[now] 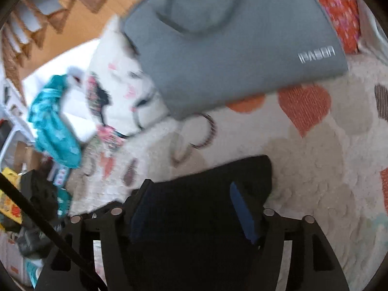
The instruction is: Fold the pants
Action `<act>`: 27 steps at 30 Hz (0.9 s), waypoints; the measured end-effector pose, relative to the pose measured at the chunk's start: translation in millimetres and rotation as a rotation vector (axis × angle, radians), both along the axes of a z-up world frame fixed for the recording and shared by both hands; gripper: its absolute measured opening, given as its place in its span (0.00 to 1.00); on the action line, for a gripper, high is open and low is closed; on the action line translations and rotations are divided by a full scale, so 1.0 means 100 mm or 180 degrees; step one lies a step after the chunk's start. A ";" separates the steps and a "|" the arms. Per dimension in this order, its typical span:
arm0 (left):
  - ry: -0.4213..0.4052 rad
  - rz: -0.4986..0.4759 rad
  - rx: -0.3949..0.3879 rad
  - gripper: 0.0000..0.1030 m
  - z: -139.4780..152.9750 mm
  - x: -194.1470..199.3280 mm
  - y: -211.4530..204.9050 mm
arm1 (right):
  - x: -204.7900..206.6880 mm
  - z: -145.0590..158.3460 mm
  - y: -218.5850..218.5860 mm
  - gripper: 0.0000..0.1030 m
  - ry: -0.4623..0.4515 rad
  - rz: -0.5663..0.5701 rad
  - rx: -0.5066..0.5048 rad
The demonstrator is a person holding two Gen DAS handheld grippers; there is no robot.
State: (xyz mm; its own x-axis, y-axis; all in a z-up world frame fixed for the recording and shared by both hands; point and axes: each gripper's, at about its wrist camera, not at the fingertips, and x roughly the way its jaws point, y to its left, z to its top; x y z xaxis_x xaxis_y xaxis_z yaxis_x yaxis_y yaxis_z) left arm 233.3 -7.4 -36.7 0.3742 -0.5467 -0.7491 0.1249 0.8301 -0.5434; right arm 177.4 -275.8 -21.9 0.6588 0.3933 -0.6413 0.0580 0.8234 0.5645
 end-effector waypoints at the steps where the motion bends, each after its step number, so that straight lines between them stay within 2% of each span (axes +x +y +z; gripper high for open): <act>1: 0.0025 0.0026 0.0038 0.41 -0.04 0.00 0.00 | 0.01 -0.09 -0.06 0.66 0.0060 -0.0081 0.0102; 3: -0.0011 0.0054 0.0130 0.41 0.00 -0.01 0.00 | -0.02 -0.09 -0.16 0.66 0.0032 -0.0213 0.0308; 7: -0.0078 0.0120 0.0028 0.41 0.15 -0.05 0.13 | -0.13 0.17 -0.22 0.68 -0.0124 -0.0423 0.0076; 9: -0.0158 0.0146 0.0069 0.41 0.22 -0.11 0.17 | -0.21 0.26 -0.24 0.68 -0.0171 -0.0494 0.0026; 11: -0.0294 0.0191 0.0183 0.41 0.32 -0.22 0.21 | -0.33 0.35 -0.22 0.68 -0.0220 -0.0568 -0.0129; 13: -0.0472 0.0253 0.0344 0.41 0.40 -0.35 0.27 | -0.48 0.45 -0.15 0.69 -0.0288 -0.0598 -0.0415; 16: -0.0779 0.0362 0.0604 0.41 0.55 -0.65 0.37 | -0.80 0.64 -0.05 0.76 -0.0509 -0.0694 -0.0828; 19: -0.1110 0.0479 0.0799 0.41 0.74 -0.93 0.41 | -1.12 0.91 0.04 0.78 -0.0775 -0.0715 -0.1070; 21: -0.1367 0.0550 0.0923 0.46 0.87 -1.14 0.42 | -1.37 1.07 0.11 0.83 -0.0976 -0.0767 -0.1253; 23: -0.1670 0.0656 0.1090 0.54 1.01 -1.35 0.38 | -1.65 1.19 0.20 0.94 -0.1117 -0.0905 -0.1541; 24: -0.1847 0.0728 0.1182 0.63 1.07 -1.48 0.38 | -1.83 1.24 0.27 0.95 -0.1203 -0.1006 -0.1754; 26: -0.2164 0.0882 0.1363 0.85 1.18 -1.74 0.37 | -2.03 1.27 0.37 1.00 -0.1322 -0.1118 -0.1956; 27: -0.2300 0.0969 0.1443 0.89 1.22 -1.88 0.37 | -2.15 1.26 0.41 1.00 -0.1385 -0.1168 -0.2019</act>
